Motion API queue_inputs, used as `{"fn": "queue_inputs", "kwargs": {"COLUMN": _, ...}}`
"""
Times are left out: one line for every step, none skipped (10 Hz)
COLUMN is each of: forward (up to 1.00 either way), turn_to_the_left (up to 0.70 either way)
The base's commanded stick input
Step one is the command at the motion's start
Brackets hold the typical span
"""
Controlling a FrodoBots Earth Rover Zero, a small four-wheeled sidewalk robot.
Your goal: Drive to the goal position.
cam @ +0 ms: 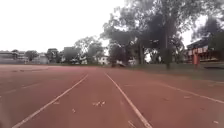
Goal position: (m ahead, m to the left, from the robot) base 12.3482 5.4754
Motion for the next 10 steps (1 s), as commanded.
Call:
{"fn": "queue_inputs", "kwargs": {"forward": 0.45, "turn_to_the_left": 0.00}}
{"fn": "queue_inputs", "kwargs": {"forward": 0.45, "turn_to_the_left": 0.00}}
{"fn": "queue_inputs", "kwargs": {"forward": 0.45, "turn_to_the_left": 0.00}}
{"fn": "queue_inputs", "kwargs": {"forward": 0.45, "turn_to_the_left": 0.00}}
{"fn": "queue_inputs", "kwargs": {"forward": 0.45, "turn_to_the_left": 0.00}}
{"fn": "queue_inputs", "kwargs": {"forward": 0.45, "turn_to_the_left": 0.00}}
{"fn": "queue_inputs", "kwargs": {"forward": 0.45, "turn_to_the_left": 0.00}}
{"fn": "queue_inputs", "kwargs": {"forward": 0.45, "turn_to_the_left": 0.00}}
{"fn": "queue_inputs", "kwargs": {"forward": 0.45, "turn_to_the_left": 0.00}}
{"fn": "queue_inputs", "kwargs": {"forward": 0.45, "turn_to_the_left": 0.00}}
